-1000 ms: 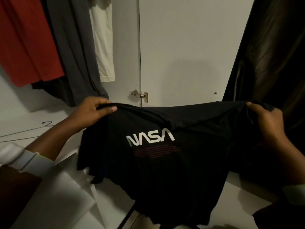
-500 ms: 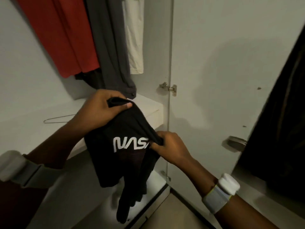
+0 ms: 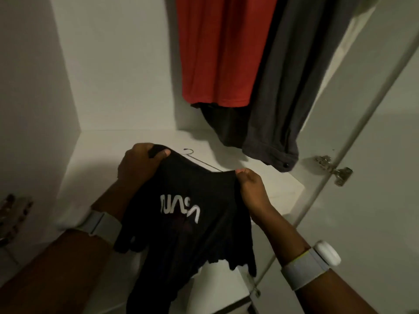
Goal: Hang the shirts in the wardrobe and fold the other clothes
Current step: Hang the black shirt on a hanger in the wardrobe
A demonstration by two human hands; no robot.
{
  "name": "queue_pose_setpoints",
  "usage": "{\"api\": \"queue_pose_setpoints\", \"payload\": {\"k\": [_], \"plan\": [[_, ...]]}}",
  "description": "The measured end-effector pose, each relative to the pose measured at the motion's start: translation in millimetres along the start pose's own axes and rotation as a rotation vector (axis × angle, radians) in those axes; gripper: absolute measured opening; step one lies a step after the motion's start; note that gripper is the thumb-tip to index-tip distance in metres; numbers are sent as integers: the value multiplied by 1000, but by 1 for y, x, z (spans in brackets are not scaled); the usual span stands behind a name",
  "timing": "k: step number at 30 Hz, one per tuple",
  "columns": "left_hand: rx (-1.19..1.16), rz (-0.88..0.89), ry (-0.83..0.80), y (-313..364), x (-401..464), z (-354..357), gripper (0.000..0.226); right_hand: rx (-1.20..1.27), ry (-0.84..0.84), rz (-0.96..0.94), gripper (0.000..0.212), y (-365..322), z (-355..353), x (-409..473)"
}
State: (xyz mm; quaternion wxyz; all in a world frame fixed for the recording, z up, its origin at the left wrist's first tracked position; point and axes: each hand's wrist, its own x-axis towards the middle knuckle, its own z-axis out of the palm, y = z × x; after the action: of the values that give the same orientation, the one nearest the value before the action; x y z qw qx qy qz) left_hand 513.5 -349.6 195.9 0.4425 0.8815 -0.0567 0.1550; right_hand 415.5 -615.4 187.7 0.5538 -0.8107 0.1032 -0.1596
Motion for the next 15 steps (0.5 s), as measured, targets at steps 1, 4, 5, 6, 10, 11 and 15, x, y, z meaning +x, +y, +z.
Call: {"api": "queue_pose_setpoints", "payload": {"k": [1,4,5,6,10,11,15], "plan": [[33,-15,-12,-7,3,3,32,-77,-2,-1,33,4,5,12],[98,-58,-90,-34,7,7,39,-392,-35,-61,29,18,11,41],[114,-70,-121,-44,7,7,40,-477,-53,-82,27,21,13,51],[143,-78,-147,-53,6,9,40,-551,-70,-101,24,23,15,63],[397,3,-87,-62,-4,26,35,-778,-148,-178,25,24,29,119],[439,23,-81,-62,-5,29,34,-770,-145,-179,29,22,35,132],[495,-21,-64,-60,-2,33,32,-568,-244,-102,45,19,69,192]]}}
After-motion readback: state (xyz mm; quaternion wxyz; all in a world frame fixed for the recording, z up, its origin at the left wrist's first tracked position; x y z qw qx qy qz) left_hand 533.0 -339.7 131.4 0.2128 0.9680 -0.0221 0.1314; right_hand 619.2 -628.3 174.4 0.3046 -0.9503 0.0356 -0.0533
